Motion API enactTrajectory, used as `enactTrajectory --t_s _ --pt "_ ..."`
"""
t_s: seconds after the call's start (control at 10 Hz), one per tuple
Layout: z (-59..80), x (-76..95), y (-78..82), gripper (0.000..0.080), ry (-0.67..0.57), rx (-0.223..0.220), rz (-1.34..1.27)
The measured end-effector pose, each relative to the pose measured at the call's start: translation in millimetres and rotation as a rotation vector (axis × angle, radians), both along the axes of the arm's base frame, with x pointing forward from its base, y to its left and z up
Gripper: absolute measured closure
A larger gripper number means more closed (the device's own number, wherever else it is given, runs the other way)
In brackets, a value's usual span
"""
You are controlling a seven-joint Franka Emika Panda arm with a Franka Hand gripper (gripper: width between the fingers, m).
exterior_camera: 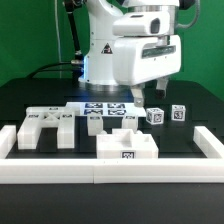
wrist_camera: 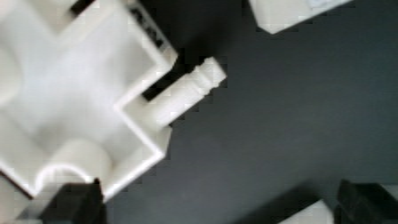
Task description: Assemble chair
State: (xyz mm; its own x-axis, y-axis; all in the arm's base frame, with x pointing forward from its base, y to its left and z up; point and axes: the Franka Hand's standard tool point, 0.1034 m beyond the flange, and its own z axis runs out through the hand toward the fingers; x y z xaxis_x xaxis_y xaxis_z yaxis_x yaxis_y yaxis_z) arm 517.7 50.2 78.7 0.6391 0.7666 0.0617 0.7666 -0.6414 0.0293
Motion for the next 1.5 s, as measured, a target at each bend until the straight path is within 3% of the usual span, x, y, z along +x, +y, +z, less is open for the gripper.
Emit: enactTrajectory --t_s 0.3,0.6,1.0,1.4,1.5 --pt "0.2 4.1 -3.1 0.015 0.0 0.015 -0.141" --pt "1.5 6.9 -6.7 0.015 0.02 0.042 -0.458" --pt "-7.2 40.0 -25.5 0.015 0.018 0.072 -0.8" --pt "-10.1 37.6 -22.0 0.015 0.027 0.076 -0.842" --pt "-19.7 40.9 -25.1 0.015 0.031 0.073 -0.848"
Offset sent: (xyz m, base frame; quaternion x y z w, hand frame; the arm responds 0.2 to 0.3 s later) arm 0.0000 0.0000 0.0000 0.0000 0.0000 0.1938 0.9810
